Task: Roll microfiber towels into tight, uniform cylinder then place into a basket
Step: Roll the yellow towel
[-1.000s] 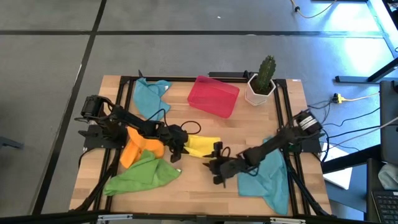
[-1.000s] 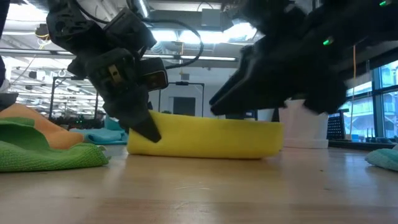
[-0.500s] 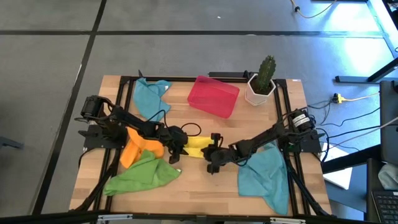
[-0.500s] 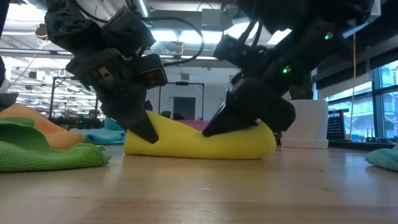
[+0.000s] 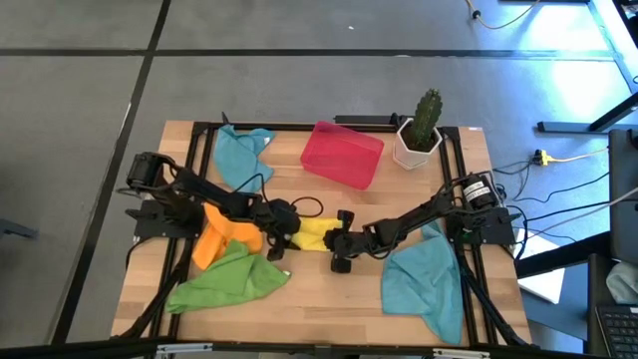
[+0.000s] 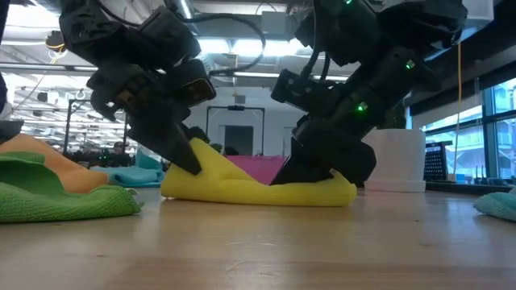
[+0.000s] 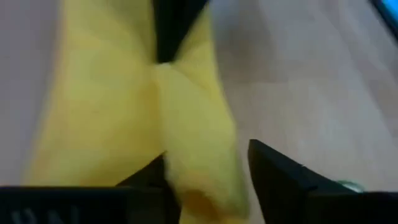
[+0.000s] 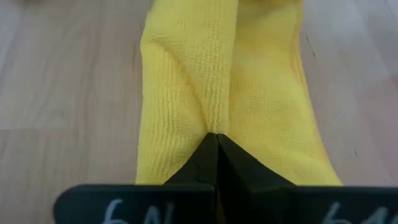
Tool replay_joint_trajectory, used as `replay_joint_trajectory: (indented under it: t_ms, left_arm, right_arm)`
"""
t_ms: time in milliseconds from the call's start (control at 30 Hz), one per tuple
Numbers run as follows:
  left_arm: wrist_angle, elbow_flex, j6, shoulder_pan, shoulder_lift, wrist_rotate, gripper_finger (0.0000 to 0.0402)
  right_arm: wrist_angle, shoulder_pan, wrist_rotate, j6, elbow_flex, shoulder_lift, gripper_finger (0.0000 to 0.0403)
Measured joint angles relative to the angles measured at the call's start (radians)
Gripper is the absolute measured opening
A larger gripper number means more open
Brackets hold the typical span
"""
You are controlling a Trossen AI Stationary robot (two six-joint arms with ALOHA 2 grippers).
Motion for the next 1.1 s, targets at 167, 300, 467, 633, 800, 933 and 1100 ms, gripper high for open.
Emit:
replay_joint_trajectory:
  t_ms: [167, 300, 467, 633, 800, 933, 1100]
  left_arm:
    - [-0.175, 0.000, 0.046, 0.022, -0.143, -0.132, 0.0195]
    - [-0.190, 0.000, 0.097, -0.007, -0.244, -0.172, 0.0209]
    - [-0.125, 0.001, 0.241, -0.164, -0.244, -0.267, 0.0211]
    - [-0.092, 0.000, 0.379, -0.316, -0.140, -0.523, 0.0210]
    - [-0.065, 0.008, 0.453, -0.367, -0.063, -0.719, 0.0209]
    - [-0.065, 0.050, 0.532, -0.372, -0.004, -0.736, 0.0209]
    - [-0.177, 0.148, 0.583, -0.370, 0.098, -0.739, 0.0218]
  right_arm:
    - [-0.005, -0.001, -0.003, 0.005, 0.000, 0.000, 0.0005]
    - [-0.007, -0.005, -0.007, 0.025, 0.000, 0.000, 0.0005]
    - [-0.009, -0.024, -0.046, 0.054, 0.000, 0.000, 0.0006]
    - [-0.003, -0.040, -0.081, 0.073, 0.000, 0.000, 0.0006]
    - [-0.004, -0.048, -0.105, 0.080, 0.000, 0.000, 0.0006]
    - [-0.004, -0.049, -0.110, 0.081, 0.000, 0.000, 0.0006]
    - [-0.003, -0.049, -0.122, 0.083, 0.000, 0.000, 0.0006]
